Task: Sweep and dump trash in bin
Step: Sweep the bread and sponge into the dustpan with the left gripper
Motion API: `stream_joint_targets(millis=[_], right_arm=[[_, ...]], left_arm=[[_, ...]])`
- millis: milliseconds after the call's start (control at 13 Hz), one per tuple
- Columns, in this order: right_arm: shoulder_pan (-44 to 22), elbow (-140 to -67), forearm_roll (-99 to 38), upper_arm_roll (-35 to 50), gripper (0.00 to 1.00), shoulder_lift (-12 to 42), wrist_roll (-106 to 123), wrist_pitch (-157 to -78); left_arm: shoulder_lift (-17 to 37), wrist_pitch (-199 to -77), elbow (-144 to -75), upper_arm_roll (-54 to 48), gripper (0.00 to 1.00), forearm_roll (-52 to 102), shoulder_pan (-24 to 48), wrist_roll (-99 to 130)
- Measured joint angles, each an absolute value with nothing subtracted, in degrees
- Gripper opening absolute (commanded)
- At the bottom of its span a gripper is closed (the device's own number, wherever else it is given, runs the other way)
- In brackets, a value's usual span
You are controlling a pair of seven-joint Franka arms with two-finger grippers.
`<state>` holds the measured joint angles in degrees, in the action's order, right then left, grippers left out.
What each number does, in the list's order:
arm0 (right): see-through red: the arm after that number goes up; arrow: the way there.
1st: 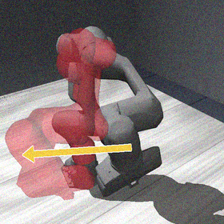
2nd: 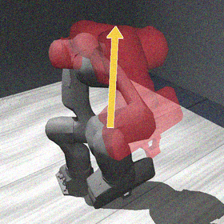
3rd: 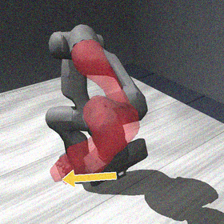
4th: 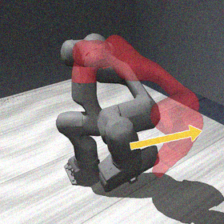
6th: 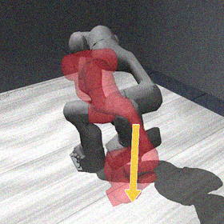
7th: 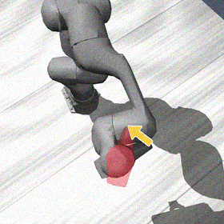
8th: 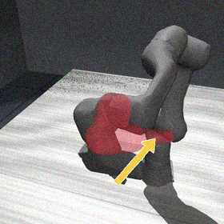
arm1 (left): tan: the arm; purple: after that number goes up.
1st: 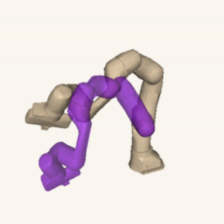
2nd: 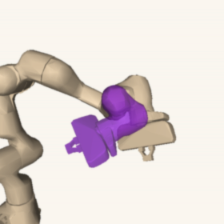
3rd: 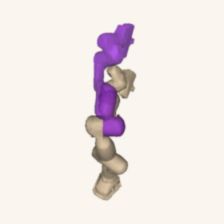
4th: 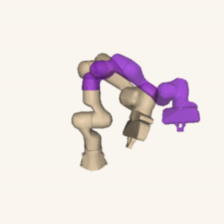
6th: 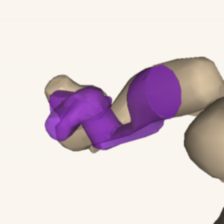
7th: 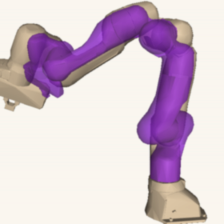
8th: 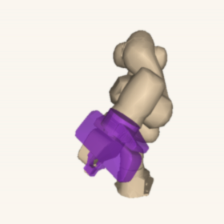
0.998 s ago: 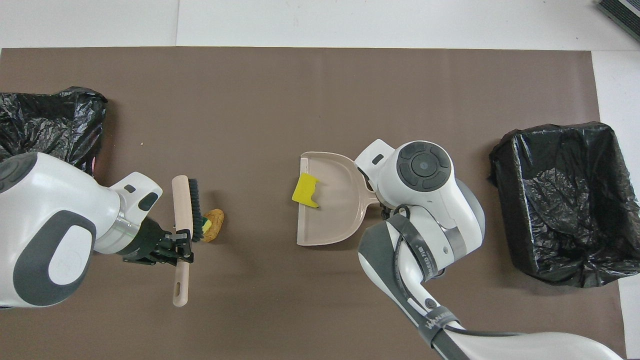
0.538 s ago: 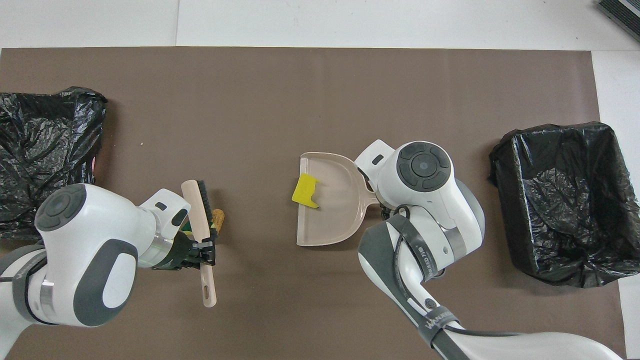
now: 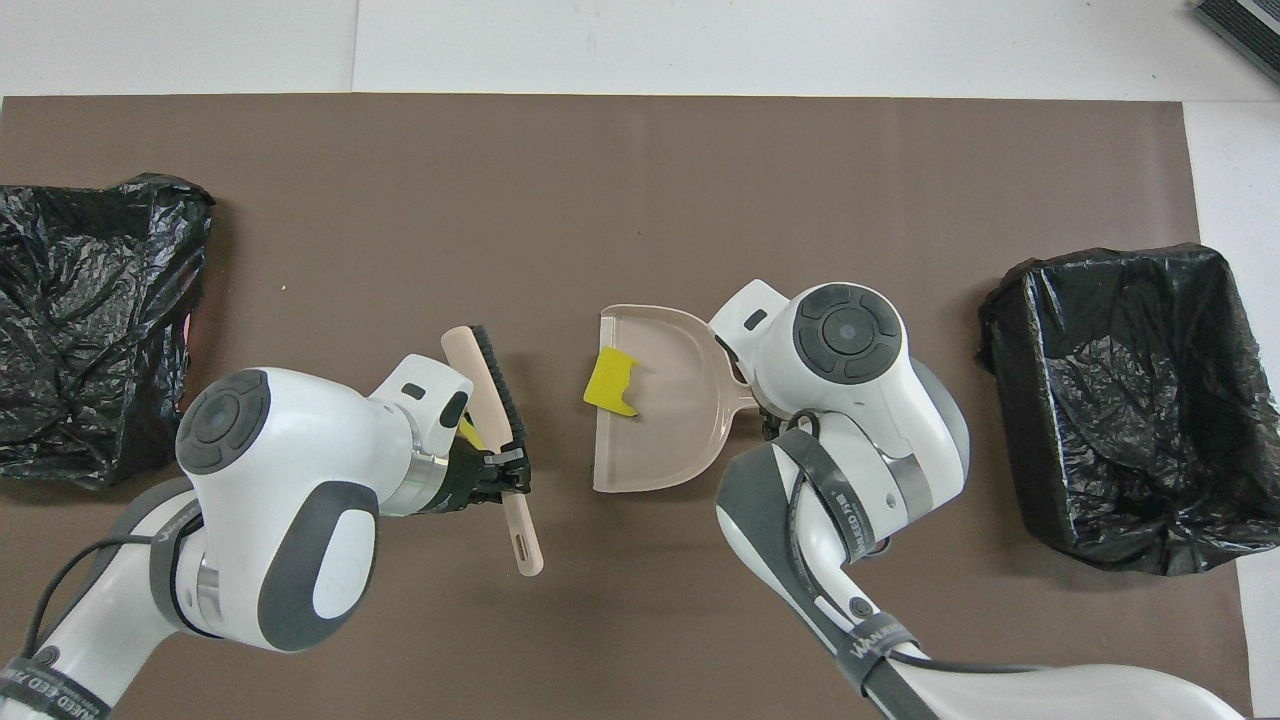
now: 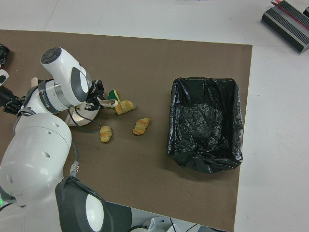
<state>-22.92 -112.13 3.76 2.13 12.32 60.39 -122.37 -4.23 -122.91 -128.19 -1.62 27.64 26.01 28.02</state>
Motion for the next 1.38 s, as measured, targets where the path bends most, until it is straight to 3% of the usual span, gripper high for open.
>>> stream_joint_targets(millis=[230,461,614,922,1152,1382], right_arm=[[-22.92,-112.13,3.76,2.14,0.00,12.32,60.39,-122.37],[-22.92,-112.13,3.76,2.14,0.00,12.32,60.39,-122.37],[-22.92,-112.13,3.76,2.14,0.00,12.32,60.39,-122.37],[-22.92,-112.13,3.76,2.14,0.00,12.32,60.39,-122.37],[-22.93,-112.15,3.76,2.14,0.00,12.31,60.39,-122.37],[-22.94,-112.17,3.77,2.14,0.00,12.29,60.39,-122.37]], left_arm=[[-0.50,-121.09,-121.10,-0.85,0.00,27.92,25.65,29.48],[-0.35,-104.33,-114.66,-0.22,0.00,26.22,21.27,29.59],[-1.52,-96.69,-113.99,0.02,0.00,21.12,19.14,29.59],[-5.87,-94.44,-122.55,0.01,0.00,14.41,17.92,29.45],[-7.47,-102.53,-131.51,-0.82,0.00,13.37,18.81,29.02],[-6.13,-109.82,-134.57,-1.44,0.00,13.35,22.05,29.02]])
